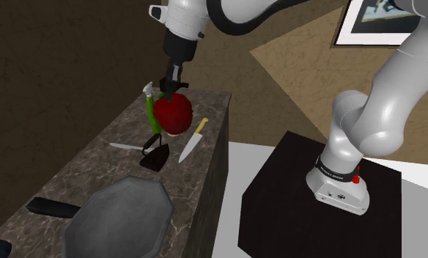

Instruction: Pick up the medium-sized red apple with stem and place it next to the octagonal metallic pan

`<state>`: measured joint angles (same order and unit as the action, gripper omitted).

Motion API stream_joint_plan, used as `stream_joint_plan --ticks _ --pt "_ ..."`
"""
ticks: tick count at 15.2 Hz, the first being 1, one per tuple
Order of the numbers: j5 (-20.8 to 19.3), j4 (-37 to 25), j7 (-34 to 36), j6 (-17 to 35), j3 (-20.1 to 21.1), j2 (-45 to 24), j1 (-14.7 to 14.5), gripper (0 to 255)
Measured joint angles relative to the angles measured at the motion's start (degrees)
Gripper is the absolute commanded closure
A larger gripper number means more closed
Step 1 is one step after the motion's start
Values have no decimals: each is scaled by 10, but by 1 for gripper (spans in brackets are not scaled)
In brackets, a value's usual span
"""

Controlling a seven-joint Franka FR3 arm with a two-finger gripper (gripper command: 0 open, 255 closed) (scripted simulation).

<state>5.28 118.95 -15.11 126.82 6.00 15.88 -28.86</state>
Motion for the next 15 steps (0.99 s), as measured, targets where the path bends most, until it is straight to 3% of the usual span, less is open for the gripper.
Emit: stream_joint_plan --ticks 4,15 --pt "-13 -7 48 11 31 -16 -11 255" --pt "-13 63 51 94 37 -28 -13 255"
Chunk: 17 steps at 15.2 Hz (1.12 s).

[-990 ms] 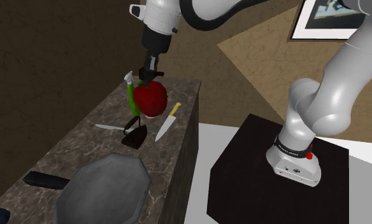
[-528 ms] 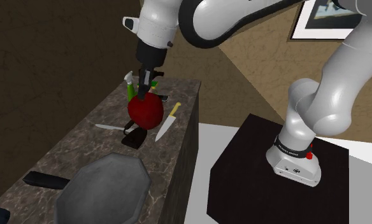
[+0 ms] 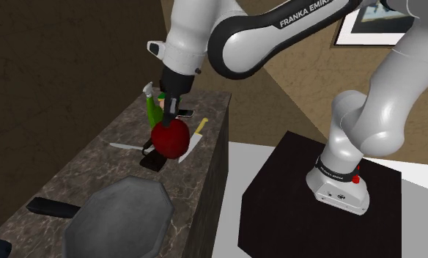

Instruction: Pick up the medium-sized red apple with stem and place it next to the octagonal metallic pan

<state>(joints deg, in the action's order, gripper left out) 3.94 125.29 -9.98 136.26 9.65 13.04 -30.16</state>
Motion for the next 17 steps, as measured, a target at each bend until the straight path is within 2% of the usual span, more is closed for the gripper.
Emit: stream_joint_plan --ticks 17 --pt "-5 86 4 135 7 -49 0 255"
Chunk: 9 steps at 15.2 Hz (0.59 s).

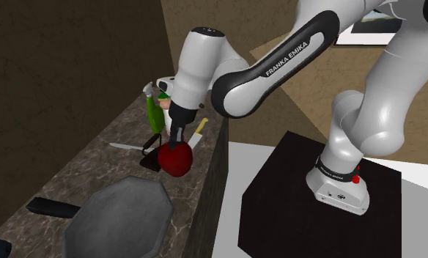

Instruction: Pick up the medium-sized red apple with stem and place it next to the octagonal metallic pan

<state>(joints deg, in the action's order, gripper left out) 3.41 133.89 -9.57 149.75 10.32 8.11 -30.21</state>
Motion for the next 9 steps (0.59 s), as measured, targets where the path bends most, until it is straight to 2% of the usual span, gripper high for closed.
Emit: stream_joint_plan --ticks 6,9 --pt "-6 24 3 52 2 -29 1 255" --pt "-6 26 3 58 2 -32 1 255"
